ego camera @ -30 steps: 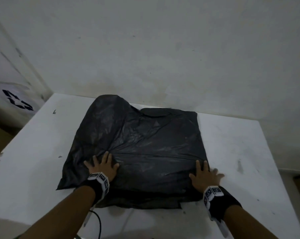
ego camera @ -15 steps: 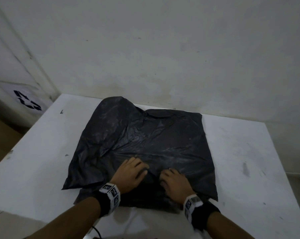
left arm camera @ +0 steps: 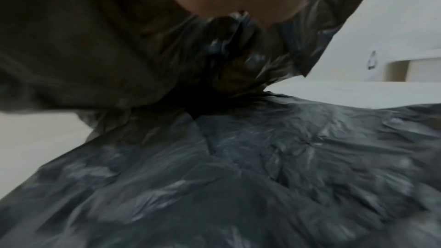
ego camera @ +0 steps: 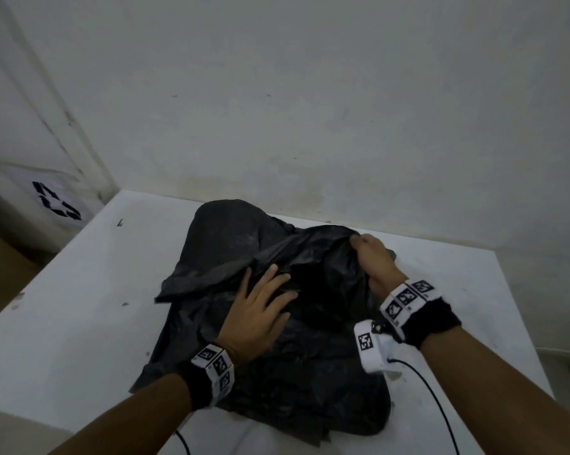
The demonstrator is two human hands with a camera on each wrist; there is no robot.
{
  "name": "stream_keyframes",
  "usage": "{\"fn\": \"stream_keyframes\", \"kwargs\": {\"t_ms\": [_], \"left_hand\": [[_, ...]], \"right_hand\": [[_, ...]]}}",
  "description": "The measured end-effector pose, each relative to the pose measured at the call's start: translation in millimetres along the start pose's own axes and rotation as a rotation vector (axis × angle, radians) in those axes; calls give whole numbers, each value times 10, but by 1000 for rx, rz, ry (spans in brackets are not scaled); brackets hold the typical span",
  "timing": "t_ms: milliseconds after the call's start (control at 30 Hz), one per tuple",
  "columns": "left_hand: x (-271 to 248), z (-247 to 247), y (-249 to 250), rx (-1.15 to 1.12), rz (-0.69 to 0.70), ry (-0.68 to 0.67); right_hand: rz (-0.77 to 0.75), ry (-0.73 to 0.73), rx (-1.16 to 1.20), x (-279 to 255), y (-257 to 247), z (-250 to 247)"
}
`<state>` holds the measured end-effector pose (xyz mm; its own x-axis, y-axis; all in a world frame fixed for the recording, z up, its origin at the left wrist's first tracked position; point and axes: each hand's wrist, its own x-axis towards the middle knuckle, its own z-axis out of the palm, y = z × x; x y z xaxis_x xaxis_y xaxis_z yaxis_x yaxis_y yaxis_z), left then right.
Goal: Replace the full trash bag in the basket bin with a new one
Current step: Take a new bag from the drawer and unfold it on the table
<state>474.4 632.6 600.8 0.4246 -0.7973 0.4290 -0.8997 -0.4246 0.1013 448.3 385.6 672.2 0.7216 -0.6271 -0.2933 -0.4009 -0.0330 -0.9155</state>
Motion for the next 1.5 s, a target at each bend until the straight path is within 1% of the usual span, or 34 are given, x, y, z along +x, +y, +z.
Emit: {"fn": "stream_keyframes", "kwargs": {"t_ms": [100, 167, 233, 267, 300, 333, 367, 400, 467, 500, 533, 567, 600, 633, 700, 767, 800, 867, 900, 933, 1000, 1033, 1067, 1100, 1167, 1200, 1233, 1267, 1367, 1433, 1467, 1500], "left_hand": [[-41, 84, -112, 17, -26, -128], [-146, 184, -192, 28, -37, -296], [-287, 292, -225, 36, -101, -502], [-355, 340, -228, 32, -154, -604], [-432, 389, -236, -2, -241, -717], [-499, 406, -242, -61, -374, -858], [-549, 413, -247, -91, -471, -965], [-588, 425, -262, -77, -506, -1008], [-643, 429, -323, -20, -514, -1056], [-652, 416, -373, 21, -512, -1078], [-662, 400, -439, 72, -521, -1089], [-664, 380, -509, 111, -535, -1089], [-644, 335, -575, 146, -566, -1088], [-616, 285, -648, 187, -614, -1096], [-549, 171, -767, 288, -722, -1084], [-442, 96, -823, 305, -789, -995], [-384, 85, -814, 273, -786, -923], [-266, 125, -704, 177, -738, -780], [-216, 175, -615, 122, -706, -726], [-170, 237, -505, 67, -675, -696], [-96, 374, -249, -41, -628, -702], [-75, 436, -129, -85, -611, -722], [-65, 502, -28, -112, -593, -758], [-73, 562, 58, -128, -575, -809], [-117, 658, 187, -142, -557, -923], [-151, 687, 228, -131, -551, -969], [-182, 713, 245, -110, -541, -1003], [-224, 728, 236, -89, -530, -1024], [-330, 686, 107, -24, -478, -1049], [-381, 653, -26, -12, -487, -1050], [-397, 640, -91, -20, -517, -1046], [-406, 619, -151, -35, -557, -1036]], "right_hand": [[51, 53, 69, 125, -96, -240], [110, 46, 164, 184, -127, -374], [172, 76, 320, 145, -253, -434], [187, 100, 400, 114, -312, -452], [171, 117, 450, 91, -369, -477], [143, 138, 517, 81, -422, -490], [102, 165, 575, 54, -499, -502], [85, 183, 631, 21, -583, -515], [53, 231, 737, 101, -633, -559], [34, 228, 792, 132, -671, -588], [14, 252, 801, 183, -681, -620], [-40, 250, 778, 192, -700, -662], [-87, 250, 684, 217, -704, -699], [-107, 259, 643, 257, -686, -756], [-148, 313, 728, 333, -595, -865], [-99, 372, 572, 446, -403, -972], [-52, 392, 446, 467, -308, -1005], [37, 386, 142, 385, -186, -1030], [80, 371, -21, 340, -109, -1019], [86, 358, -207, 306, -8, -1003], [11, 363, -623, 158, 158, -922], [-68, 380, -848, 88, 254, -871], [-170, 356, -1060, 33, 361, -830], [-258, 238, -1238, -56, 428, -772], [-355, -115, -1547, -186, 666, -658], [-325, -256, -1602, -260, 796, -619], [-263, -332, -1606, -312, 913, -588], [-215, -344, -1589, -329, 1069, -575], [-124, -293, -1590, -390, 1368, -560], [-171, -271, -1591, -396, 1423, -508], [-246, -217, -1548, -370, 1432, -489], [-307, -156, -1455, -334, 1389, -482]]}}
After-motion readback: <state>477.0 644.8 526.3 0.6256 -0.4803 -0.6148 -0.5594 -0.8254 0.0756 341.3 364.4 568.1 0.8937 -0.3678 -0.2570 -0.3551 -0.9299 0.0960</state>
